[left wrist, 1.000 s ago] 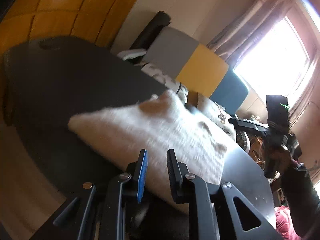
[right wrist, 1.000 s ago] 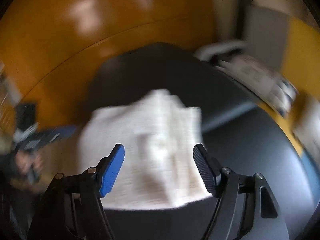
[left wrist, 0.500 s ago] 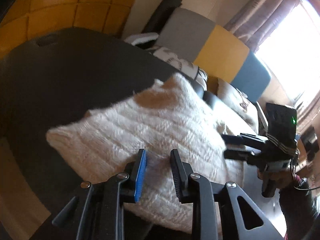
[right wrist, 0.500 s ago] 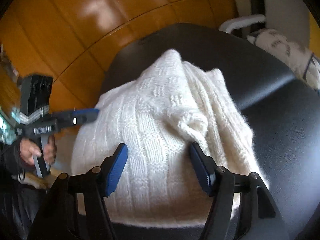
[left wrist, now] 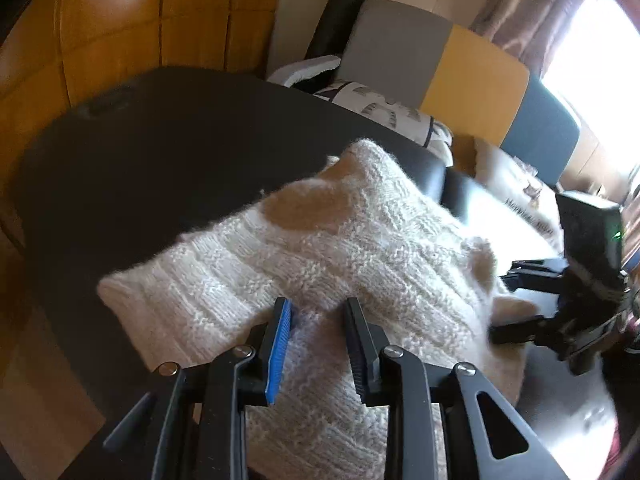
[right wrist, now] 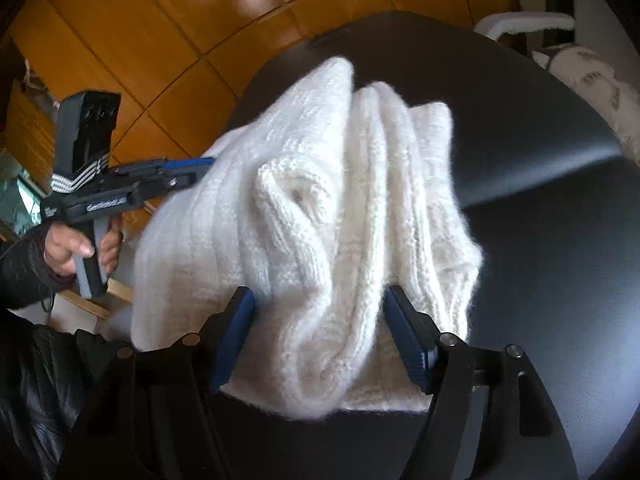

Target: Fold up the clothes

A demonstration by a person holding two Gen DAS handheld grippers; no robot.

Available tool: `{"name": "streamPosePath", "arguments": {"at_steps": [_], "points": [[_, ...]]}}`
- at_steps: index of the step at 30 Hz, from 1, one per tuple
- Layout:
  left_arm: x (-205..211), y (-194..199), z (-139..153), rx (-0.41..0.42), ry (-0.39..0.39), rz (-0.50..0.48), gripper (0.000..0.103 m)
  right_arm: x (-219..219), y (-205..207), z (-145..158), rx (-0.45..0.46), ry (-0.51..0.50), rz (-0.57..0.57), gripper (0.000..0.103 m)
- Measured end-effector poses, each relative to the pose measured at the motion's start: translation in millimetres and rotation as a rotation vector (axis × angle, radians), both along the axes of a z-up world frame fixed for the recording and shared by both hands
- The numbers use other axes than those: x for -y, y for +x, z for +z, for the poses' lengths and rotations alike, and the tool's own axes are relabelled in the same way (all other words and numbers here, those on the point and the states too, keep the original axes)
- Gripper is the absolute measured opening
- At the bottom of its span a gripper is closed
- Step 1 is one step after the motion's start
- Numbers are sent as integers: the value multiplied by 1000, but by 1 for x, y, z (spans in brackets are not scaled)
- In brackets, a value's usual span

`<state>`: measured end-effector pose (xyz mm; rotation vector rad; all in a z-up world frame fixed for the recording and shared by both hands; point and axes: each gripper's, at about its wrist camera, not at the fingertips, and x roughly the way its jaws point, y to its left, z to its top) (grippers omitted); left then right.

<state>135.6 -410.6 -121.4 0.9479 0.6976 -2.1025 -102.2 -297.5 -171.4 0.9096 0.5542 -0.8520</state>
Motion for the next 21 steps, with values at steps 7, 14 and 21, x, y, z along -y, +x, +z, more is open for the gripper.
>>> {"name": "streamPosePath", "arguments": {"at_steps": [7,14,21], "points": [[8,30,9,-37,-7,96,30,-18,12,32,-95,-37,-43,71],[-26,42,10,-139,19,218,29,34,24,51,-248,-134,-166,71],[-23,41,-6,-97,10,219,34,48,51,-4,-173,31,-170,71]]}}
